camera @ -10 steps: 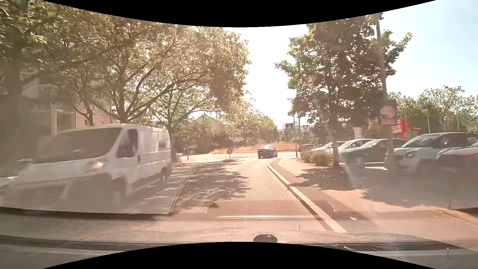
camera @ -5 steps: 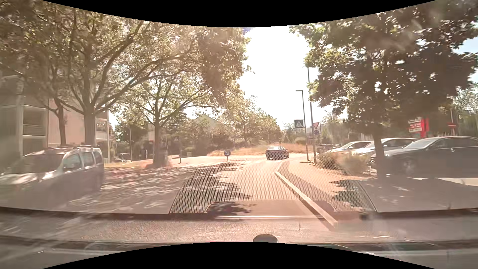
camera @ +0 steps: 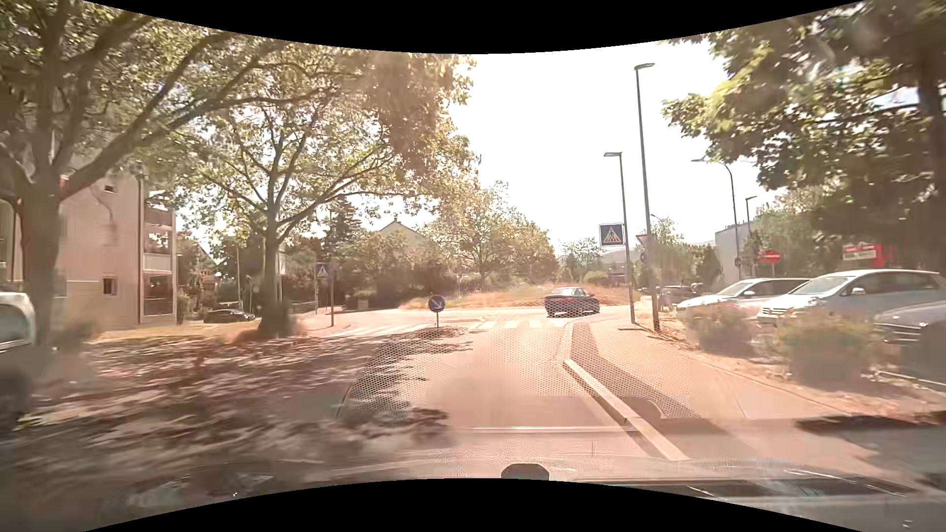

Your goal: Follow the waypoints while adhering to traffic rules and regulations

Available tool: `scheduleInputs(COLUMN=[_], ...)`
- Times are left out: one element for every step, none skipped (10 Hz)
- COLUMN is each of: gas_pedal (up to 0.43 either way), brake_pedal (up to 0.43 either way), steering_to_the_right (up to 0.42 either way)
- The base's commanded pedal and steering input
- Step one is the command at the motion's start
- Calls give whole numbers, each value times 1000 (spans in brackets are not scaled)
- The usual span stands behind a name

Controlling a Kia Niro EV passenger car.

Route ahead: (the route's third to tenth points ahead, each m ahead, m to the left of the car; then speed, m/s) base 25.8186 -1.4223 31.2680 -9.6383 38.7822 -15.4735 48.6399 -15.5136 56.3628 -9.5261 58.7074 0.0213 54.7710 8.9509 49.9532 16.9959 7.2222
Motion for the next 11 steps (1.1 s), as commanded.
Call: scheduleInputs(gas_pedal=[0, 0, 0, 0, 0, 0, 0, 0, 0, 0, 0], brake_pedal=[110, 116, 134, 152, 165, 177, 189, 195, 201, 207, 213], steering_to_the_right=[5, 5, 5, 5, 5, 5, 6, 8, 11, 13, 19])
